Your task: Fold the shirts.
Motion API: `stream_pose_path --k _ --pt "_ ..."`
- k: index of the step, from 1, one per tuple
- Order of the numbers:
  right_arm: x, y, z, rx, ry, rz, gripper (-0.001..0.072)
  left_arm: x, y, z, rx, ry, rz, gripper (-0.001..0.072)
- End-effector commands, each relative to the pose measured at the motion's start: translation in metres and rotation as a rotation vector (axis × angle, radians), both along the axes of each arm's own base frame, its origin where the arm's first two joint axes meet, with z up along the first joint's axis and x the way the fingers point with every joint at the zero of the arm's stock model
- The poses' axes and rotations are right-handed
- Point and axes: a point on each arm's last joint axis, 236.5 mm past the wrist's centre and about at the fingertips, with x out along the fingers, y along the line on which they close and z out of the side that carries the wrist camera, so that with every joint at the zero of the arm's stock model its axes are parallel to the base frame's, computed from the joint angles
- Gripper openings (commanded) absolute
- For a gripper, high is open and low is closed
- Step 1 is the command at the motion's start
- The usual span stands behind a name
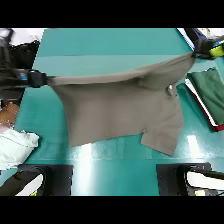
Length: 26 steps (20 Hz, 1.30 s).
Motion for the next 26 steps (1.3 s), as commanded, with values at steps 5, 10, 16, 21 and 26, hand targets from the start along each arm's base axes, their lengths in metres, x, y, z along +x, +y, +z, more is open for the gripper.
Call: stream_pose_path --k 5,10,16,21,26 --pt "0.085 -0.018 -0.089 0.005 -0.059 -0.054 0.0025 0.081 0.010 -0.055 0.005 -0.123 0.073 0.0024" --pt "0.127 -0.026 -0.073 -0.006 -0.246 -0.083 0.0025 0.112 0.014 -0.026 -0.021 -0.305 0.114 0.0024" --pt "0.110 -0.024 -0.090 -0.094 -0.156 0.039 0.0025 0.090 0.009 -0.065 -0.007 -0.125 0.081 0.0025" --pt "0.060 -0.032 -0.138 -0.102 0.098 0.079 0.0025 0.026 0.003 -0.127 0.051 0.220 -0.018 0.0024" --pt "0.032 -0.019 -0.182 -0.045 0.213 0.088 0.0029 0.018 0.005 -0.157 0.074 0.291 -0.030 0.0025"
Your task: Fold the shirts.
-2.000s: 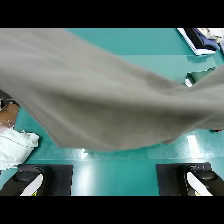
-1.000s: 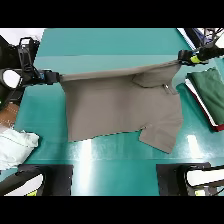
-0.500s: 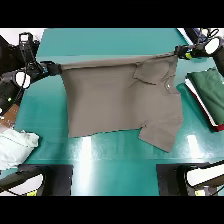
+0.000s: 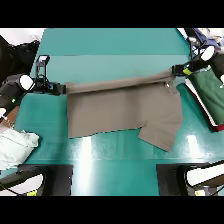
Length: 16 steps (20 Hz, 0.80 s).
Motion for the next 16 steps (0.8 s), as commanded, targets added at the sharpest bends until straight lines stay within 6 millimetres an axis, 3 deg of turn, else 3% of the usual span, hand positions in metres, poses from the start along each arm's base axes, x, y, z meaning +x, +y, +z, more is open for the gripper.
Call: stream_pose_path --k 1,3,4,5,6,12,16 --pt "-0.022 0.013 -0.026 0.060 0.093 0.003 0.0029 -0.011 0.001 -0.022 0.015 0.079 -0.017 0.0025" --pt "-0.029 0.016 -0.029 0.071 0.125 0.007 0.0034 -0.010 0.001 -0.023 0.011 0.078 -0.008 0.0026" --pt "-0.033 0.017 -0.028 0.072 0.140 0.010 0.0130 -0.010 0.001 -0.022 0.010 0.081 -0.009 0.0145" --pt "-0.036 0.016 -0.025 0.073 0.156 0.014 0.0347 -0.011 0.001 -0.021 0.010 0.087 -0.011 0.0417" --pt "-0.041 0.015 -0.021 0.077 0.178 0.015 0.0400 -0.015 0.000 -0.019 0.010 0.110 -0.016 0.0545" --pt "-0.084 -0.004 0.028 0.086 0.195 -0.021 0.0399 -0.087 -0.001 -0.025 0.008 0.387 -0.041 0.0543" --pt "-0.122 0.001 0.039 0.100 0.177 -0.033 0.0398 -0.145 -0.002 -0.040 -0.051 0.448 0.071 0.0544"
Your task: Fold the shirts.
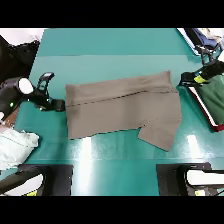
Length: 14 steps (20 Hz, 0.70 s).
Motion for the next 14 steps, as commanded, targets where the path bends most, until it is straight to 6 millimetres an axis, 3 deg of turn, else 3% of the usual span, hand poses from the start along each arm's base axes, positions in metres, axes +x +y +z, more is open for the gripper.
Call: stream_pose_path --k 1,4,6,14 --pt "-0.031 0.004 0.009 0.006 -0.017 -0.012 0.0398 -0.059 -0.004 -0.016 -0.042 0.096 0.086 0.0543" --pt "-0.046 0.010 0.007 0.001 -0.045 -0.010 0.0398 -0.100 -0.015 -0.036 -0.099 0.159 0.105 0.0544" --pt "-0.054 0.016 0.007 0.000 -0.054 -0.001 0.0398 -0.111 -0.022 -0.050 -0.126 0.181 0.121 0.0543" --pt "-0.063 0.019 0.027 -0.009 -0.112 0.006 0.0398 -0.102 -0.039 -0.053 -0.211 0.145 0.144 0.0542"
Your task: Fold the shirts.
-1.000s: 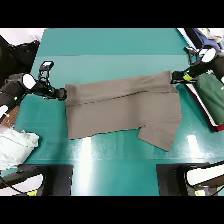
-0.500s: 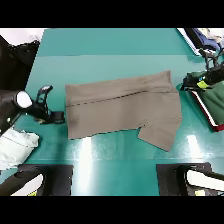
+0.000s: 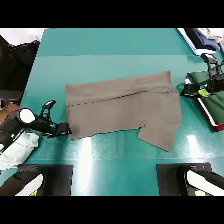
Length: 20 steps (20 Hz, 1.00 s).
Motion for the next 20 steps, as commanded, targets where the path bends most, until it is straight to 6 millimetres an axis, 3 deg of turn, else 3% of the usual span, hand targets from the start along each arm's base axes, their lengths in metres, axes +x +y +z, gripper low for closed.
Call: stream_pose_path --k 1,3,5,9,10,13,14,16,20 --pt "-0.001 0.000 0.009 -0.004 -0.032 -0.001 0.0398 0.001 -0.005 -0.002 -0.023 -0.005 0.008 0.0542" --pt "-0.001 0.001 0.009 -0.004 -0.032 -0.001 0.0398 0.002 -0.009 0.000 -0.041 -0.013 0.005 0.0542" --pt "-0.002 0.001 0.009 -0.003 -0.030 -0.001 0.0398 0.003 -0.012 0.001 -0.054 -0.024 -0.021 0.0305" --pt "-0.006 0.002 0.007 -0.001 -0.010 0.003 0.0398 0.006 -0.018 0.004 -0.082 -0.038 -0.012 0.0284" --pt "-0.007 0.002 0.007 -0.001 -0.005 0.004 0.0398 0.006 -0.018 0.004 -0.082 -0.041 -0.019 0.0121" --pt "-0.009 0.002 0.006 0.000 0.002 0.005 0.0398 0.006 -0.021 0.005 -0.092 -0.040 -0.023 0.0092" --pt "-0.010 0.002 0.006 0.000 0.004 0.005 0.0398 0.004 -0.021 0.005 -0.091 -0.036 -0.028 0.0025" --pt "-0.017 0.003 0.004 0.004 0.034 0.011 0.0398 0.005 -0.020 0.005 -0.091 -0.037 -0.028 0.0024" --pt "-0.060 -0.001 -0.017 -0.006 0.222 0.025 0.0398 0.003 -0.016 0.019 -0.062 -0.035 -0.122 0.0024"
